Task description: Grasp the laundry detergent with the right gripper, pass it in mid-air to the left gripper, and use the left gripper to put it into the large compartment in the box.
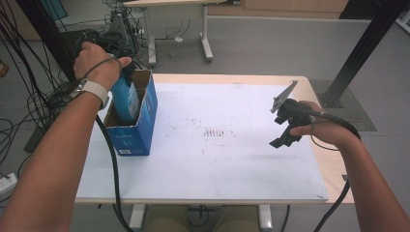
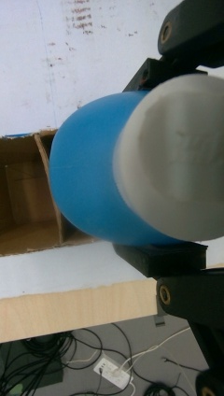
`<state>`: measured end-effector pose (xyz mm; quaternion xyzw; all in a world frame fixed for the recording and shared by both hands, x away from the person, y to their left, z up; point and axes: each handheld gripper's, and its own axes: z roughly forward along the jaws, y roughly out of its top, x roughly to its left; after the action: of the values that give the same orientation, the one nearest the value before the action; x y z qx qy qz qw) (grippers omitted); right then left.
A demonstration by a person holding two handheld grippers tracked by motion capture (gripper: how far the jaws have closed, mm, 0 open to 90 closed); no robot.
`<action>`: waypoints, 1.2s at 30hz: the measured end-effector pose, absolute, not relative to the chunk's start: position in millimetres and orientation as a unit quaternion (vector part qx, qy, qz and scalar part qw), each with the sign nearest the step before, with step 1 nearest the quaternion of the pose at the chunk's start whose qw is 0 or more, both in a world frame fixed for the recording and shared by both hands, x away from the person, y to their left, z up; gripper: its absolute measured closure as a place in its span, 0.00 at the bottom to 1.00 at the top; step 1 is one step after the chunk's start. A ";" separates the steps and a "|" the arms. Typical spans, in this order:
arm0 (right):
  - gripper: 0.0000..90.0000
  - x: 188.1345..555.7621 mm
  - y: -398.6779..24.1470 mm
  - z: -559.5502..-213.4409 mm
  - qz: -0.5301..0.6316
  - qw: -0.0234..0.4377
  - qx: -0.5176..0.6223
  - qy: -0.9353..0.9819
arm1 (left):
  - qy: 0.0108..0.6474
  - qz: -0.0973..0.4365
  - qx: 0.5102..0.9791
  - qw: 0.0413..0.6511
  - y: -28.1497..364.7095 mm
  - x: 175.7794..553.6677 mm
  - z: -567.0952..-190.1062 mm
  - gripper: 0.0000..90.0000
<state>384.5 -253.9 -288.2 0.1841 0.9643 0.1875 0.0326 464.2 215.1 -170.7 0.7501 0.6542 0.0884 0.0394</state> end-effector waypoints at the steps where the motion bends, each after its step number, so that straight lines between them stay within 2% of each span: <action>1: 0.08 384.2 -253.9 -288.9 0.188 0.032 0.185 0.964 | 0.654 0.088 0.750 0.037 215.7 464.2 -174.0 0.42; 11: 0.08 384.8 -254.8 -293.3 0.186 0.028 0.190 0.964 | 0.649 0.084 0.755 0.036 217.3 464.9 -199.7 0.42; 36: 0.08 383.8 -256.6 -300.1 0.190 0.020 0.196 0.962 | 0.639 0.084 0.764 0.032 217.5 464.0 -235.5 0.42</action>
<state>383.8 -256.6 -300.1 0.1962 0.9617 0.1901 0.0199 464.0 217.5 -235.5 0.7636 0.6394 0.0843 0.0319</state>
